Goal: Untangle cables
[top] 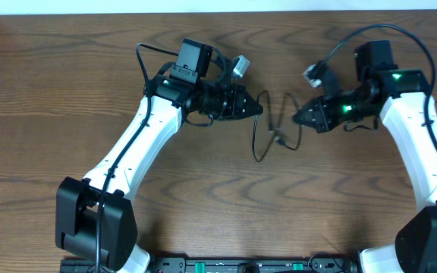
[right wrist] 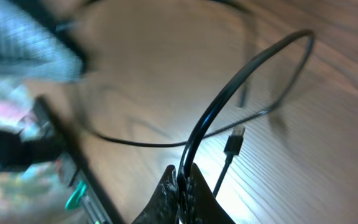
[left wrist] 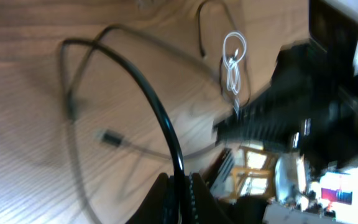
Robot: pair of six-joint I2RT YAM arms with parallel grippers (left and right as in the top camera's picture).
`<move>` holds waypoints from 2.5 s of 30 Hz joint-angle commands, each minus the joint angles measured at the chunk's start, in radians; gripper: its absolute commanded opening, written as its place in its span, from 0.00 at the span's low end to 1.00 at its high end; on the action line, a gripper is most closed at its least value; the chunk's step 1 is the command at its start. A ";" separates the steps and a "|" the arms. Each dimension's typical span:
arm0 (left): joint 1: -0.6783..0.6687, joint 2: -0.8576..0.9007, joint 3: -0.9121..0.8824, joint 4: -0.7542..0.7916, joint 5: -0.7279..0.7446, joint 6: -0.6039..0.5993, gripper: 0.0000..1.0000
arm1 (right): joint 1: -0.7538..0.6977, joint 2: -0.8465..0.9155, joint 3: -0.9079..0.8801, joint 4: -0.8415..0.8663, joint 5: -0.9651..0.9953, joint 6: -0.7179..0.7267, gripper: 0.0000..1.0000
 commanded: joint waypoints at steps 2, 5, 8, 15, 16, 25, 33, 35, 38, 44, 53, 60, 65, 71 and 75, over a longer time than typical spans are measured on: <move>-0.002 0.002 0.007 0.069 0.022 -0.243 0.08 | 0.070 0.007 0.003 0.013 -0.163 -0.132 0.05; -0.002 0.002 0.007 0.098 0.022 -0.347 0.08 | 0.106 0.007 0.003 0.037 -0.163 -0.131 0.04; -0.002 0.002 0.007 0.113 0.022 -0.426 0.08 | 0.140 0.007 0.003 0.049 -0.164 -0.131 0.01; -0.002 0.002 0.007 0.113 -0.007 -0.448 0.07 | 0.184 0.007 0.003 0.071 -0.119 -0.131 0.07; -0.002 0.002 0.007 0.108 -0.023 -0.437 0.08 | 0.184 0.007 0.003 0.070 -0.095 -0.129 0.09; -0.012 0.002 0.006 0.076 -0.086 -0.431 0.08 | 0.184 0.007 0.003 0.055 0.227 0.046 0.17; -0.032 0.002 0.006 0.079 -0.109 -0.475 0.08 | 0.211 0.007 0.003 0.055 0.112 0.023 0.39; -0.032 0.002 0.006 0.079 -0.109 -0.507 0.08 | 0.226 0.007 0.003 0.060 0.112 0.022 0.40; -0.032 0.002 0.006 0.080 -0.109 -0.575 0.08 | 0.238 0.007 0.003 0.067 0.112 0.023 0.40; -0.032 0.002 0.006 0.116 -0.107 -0.693 0.08 | 0.248 0.007 0.003 0.072 0.112 0.023 0.40; -0.032 0.002 0.006 0.219 -0.002 -0.796 0.08 | 0.252 0.009 0.003 0.099 0.113 0.035 0.28; -0.032 0.002 0.006 0.218 -0.005 -0.736 0.08 | 0.252 0.022 0.003 0.093 0.176 0.039 0.01; -0.032 0.002 0.006 0.151 -0.083 -0.442 0.37 | 0.247 0.022 0.003 0.092 0.490 0.181 0.01; -0.032 0.002 0.006 -0.198 -0.492 -0.275 0.58 | 0.218 0.021 0.006 0.094 0.780 0.243 0.01; -0.032 0.002 0.006 -0.380 -0.769 -0.250 0.59 | 0.179 0.008 0.052 0.097 1.006 0.245 0.01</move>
